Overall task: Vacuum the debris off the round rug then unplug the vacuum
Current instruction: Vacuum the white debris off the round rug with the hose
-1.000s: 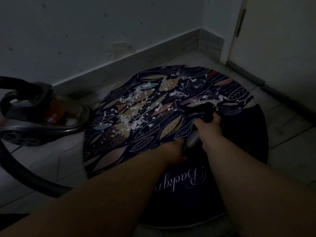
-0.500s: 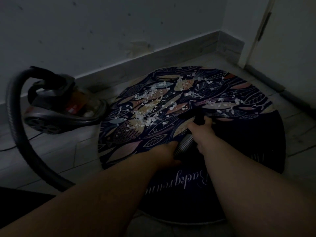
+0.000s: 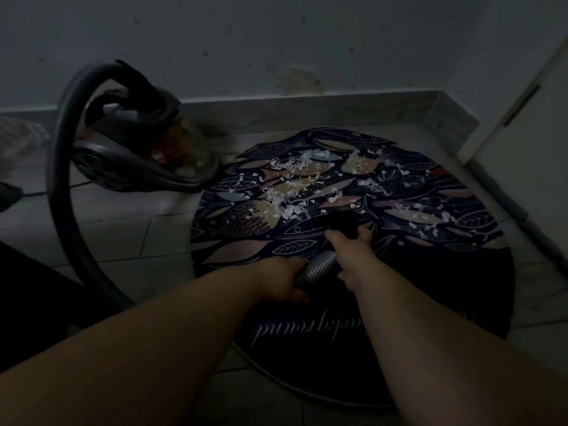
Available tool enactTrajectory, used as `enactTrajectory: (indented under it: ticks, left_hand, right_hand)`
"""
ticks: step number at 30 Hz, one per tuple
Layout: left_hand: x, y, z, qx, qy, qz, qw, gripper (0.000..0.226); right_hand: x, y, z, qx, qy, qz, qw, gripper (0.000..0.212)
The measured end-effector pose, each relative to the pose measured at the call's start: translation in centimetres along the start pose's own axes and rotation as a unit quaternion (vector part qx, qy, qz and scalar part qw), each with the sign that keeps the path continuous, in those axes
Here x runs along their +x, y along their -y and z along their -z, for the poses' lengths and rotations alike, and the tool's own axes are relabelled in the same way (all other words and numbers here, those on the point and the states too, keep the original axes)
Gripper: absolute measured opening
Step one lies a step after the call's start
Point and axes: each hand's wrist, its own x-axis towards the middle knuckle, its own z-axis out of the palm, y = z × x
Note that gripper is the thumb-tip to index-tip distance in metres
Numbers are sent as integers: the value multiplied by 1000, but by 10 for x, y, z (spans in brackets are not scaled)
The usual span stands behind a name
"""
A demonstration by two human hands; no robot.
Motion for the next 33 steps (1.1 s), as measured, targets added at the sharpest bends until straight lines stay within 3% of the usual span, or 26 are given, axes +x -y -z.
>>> enactTrajectory:
  ticks: [9,15,24,33]
  left_hand:
    - [-11,24,10,-13,-13,-2,1000,64]
    - [-15,34,10,-13,-11,0,1000,66]
    - [-31,54,6,-17,-9,24,1000,66]
    - [-33,55,8,4,-16,16,1000,65]
  right_hand:
    - [-9,16,-23,-76,12,7,997,82]
    - [-10,13,-34,-72,32,-9,997,89]
    - [-22,12,-56,-95,88,0,992,83]
    - [-26,-9,-64,-10,22,11,1000,83]
